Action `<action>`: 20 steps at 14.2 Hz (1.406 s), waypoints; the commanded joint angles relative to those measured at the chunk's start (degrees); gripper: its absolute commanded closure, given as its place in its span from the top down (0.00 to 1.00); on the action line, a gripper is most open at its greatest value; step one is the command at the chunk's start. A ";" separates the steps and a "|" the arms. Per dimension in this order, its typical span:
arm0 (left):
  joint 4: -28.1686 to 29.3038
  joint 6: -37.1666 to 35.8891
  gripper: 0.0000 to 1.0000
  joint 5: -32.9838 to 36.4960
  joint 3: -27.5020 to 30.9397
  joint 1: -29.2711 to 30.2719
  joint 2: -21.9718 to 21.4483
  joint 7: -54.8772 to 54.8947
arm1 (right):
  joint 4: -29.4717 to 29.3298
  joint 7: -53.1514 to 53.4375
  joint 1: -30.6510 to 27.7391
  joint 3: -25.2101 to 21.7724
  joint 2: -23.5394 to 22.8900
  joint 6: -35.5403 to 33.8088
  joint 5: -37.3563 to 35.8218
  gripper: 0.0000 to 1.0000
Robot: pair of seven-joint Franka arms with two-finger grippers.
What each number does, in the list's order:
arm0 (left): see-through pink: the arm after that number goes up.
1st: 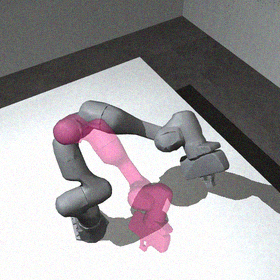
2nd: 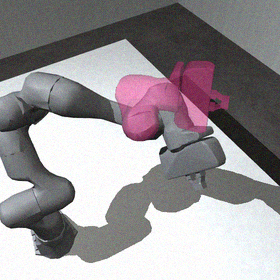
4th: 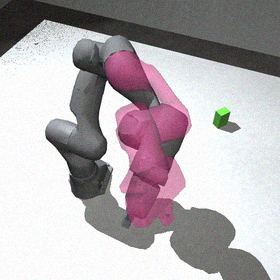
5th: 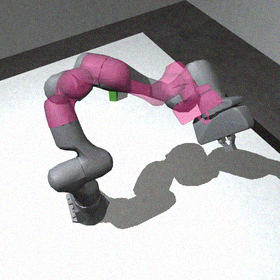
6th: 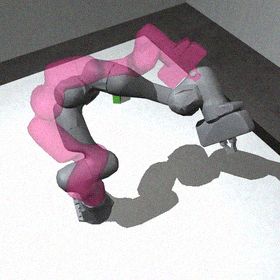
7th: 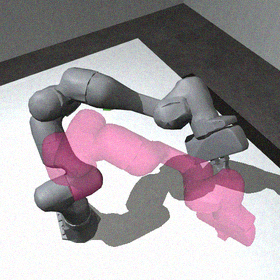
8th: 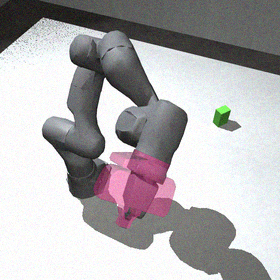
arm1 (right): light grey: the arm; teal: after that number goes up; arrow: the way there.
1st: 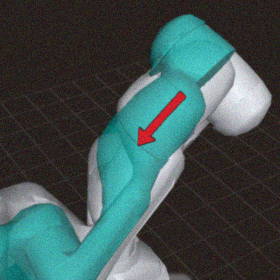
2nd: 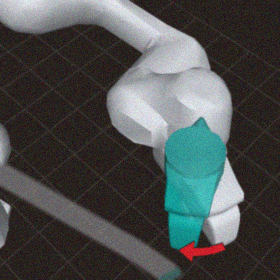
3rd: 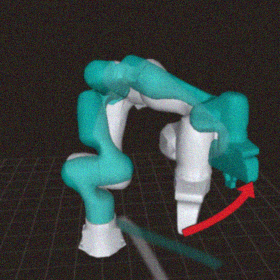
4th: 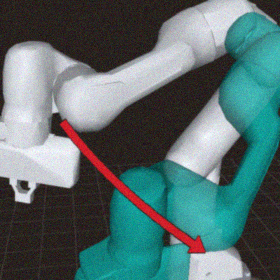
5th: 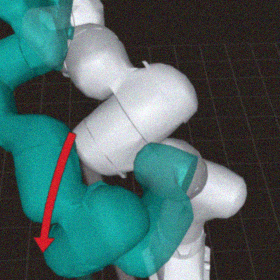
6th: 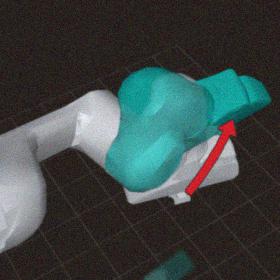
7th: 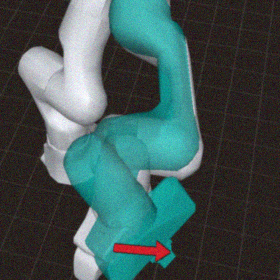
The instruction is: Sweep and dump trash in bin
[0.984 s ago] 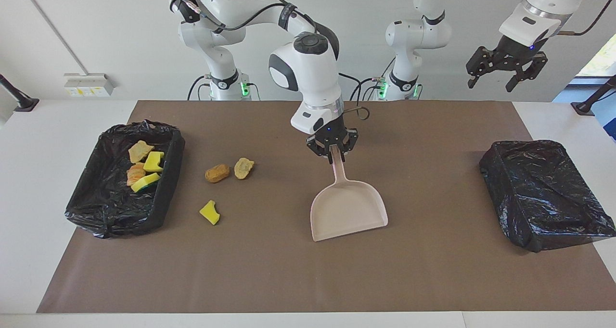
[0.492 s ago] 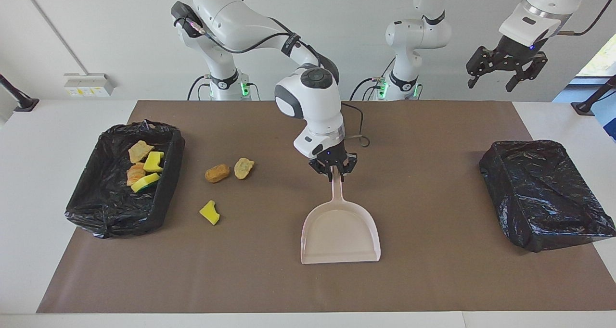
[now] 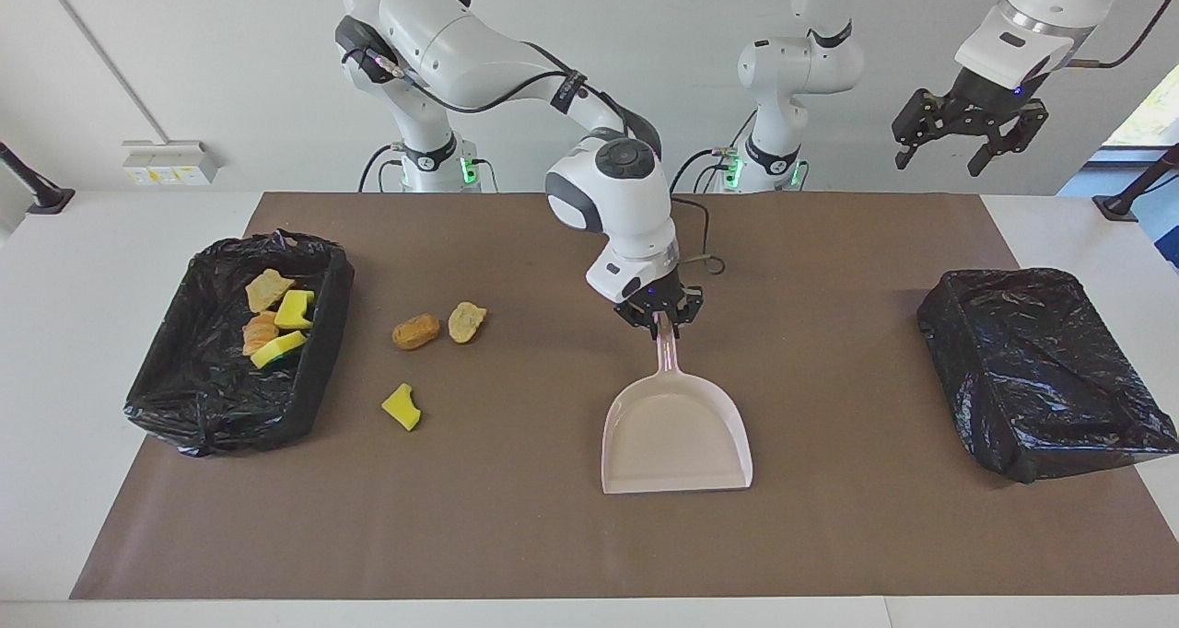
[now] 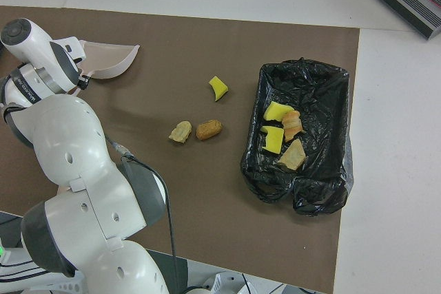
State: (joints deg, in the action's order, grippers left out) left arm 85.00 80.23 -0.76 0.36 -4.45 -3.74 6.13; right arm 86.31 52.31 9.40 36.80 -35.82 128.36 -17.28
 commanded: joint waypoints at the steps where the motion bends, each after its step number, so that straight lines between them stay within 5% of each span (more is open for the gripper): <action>1: -0.72 -0.17 1.00 1.02 0.52 -0.65 0.05 -0.33 | 4.12 4.09 -1.05 1.08 1.45 0.93 -1.44 0.00; 5: -0.72 -0.43 1.00 1.02 0.43 -0.91 0.05 -0.59 | 6.07 5.16 -1.84 1.43 1.89 1.46 -1.35 0.00; 6: -0.72 -0.43 1.00 0.93 0.00 -1.18 -0.04 -0.68 | 5.72 4.90 -1.84 1.43 1.89 1.02 -1.44 0.36; 7: -0.63 -0.43 1.00 0.84 -0.01 -1.35 -0.04 -0.68 | 5.63 3.68 -1.84 1.43 1.89 1.02 -1.70 0.99; 13: 1.21 4.04 1.00 0.40 -0.45 -2.23 0.74 -0.85 | 4.83 0.78 -5.53 1.78 10.57 -8.26 0.22 1.00; 17: 7.88 15.28 1.00 0.40 -0.62 -9.42 3.81 -9.17 | 5.62 -3.25 -7.73 1.52 18.48 -19.77 12.51 1.00; 20: 9.56 22.84 1.00 0.40 -0.62 -14.53 8.56 -17.97 | 12.62 -7.74 -7.73 1.43 27.79 -25.08 21.20 1.00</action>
State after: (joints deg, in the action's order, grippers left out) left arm 93.39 98.96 -0.81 -1.07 -15.77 2.69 -7.23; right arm 91.12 47.84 2.85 37.69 -15.63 104.01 -1.57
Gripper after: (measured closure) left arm 0.000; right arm 0.000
